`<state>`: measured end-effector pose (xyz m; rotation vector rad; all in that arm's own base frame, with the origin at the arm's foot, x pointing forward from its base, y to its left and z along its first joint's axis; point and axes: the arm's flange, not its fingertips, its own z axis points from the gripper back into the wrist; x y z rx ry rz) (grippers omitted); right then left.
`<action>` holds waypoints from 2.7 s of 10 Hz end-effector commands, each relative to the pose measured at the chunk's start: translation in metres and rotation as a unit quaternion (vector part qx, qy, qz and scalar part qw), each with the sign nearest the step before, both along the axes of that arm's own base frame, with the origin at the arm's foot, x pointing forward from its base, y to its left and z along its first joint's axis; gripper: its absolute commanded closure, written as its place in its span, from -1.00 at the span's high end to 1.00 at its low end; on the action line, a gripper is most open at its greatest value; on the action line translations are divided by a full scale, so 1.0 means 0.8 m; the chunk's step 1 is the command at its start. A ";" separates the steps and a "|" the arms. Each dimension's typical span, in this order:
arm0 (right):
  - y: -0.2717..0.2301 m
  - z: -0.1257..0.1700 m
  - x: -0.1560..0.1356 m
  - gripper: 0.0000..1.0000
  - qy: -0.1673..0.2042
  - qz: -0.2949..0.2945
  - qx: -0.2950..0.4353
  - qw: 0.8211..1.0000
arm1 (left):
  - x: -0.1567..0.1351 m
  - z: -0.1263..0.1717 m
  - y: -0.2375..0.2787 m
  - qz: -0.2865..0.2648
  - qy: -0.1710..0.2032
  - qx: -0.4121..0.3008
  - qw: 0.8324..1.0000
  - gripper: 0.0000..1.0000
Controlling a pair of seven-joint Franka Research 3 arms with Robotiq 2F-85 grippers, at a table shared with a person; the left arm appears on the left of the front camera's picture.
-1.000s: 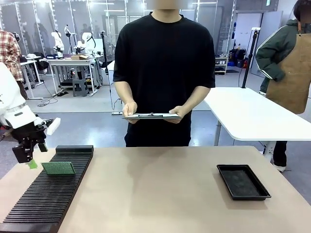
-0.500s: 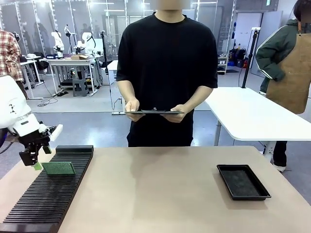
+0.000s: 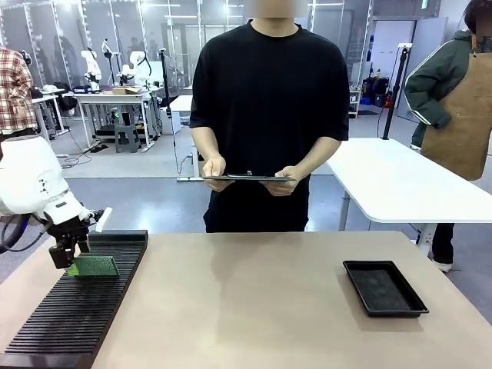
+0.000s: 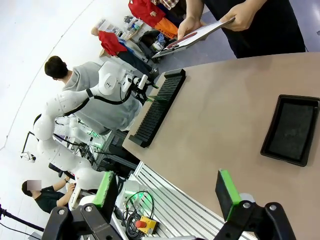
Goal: Inspect the PCB.
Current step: Pick up the Blank PCB and present it to the human.
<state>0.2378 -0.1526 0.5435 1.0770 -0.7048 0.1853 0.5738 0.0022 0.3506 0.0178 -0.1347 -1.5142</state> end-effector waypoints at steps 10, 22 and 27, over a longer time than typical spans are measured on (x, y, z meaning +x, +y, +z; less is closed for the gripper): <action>0.000 0.001 0.002 1.00 -0.011 0.002 0.000 1.000 | -0.001 0.019 -0.011 -0.021 0.036 0.007 0.999 -1.00; 0.000 0.001 0.002 1.00 -0.011 0.002 0.000 1.000 | -0.007 0.067 -0.020 0.270 0.300 -0.465 0.788 -1.00; 0.000 0.001 0.002 1.00 -0.011 0.002 0.000 1.000 | 0.026 0.004 -0.042 0.322 0.434 -0.495 0.680 -1.00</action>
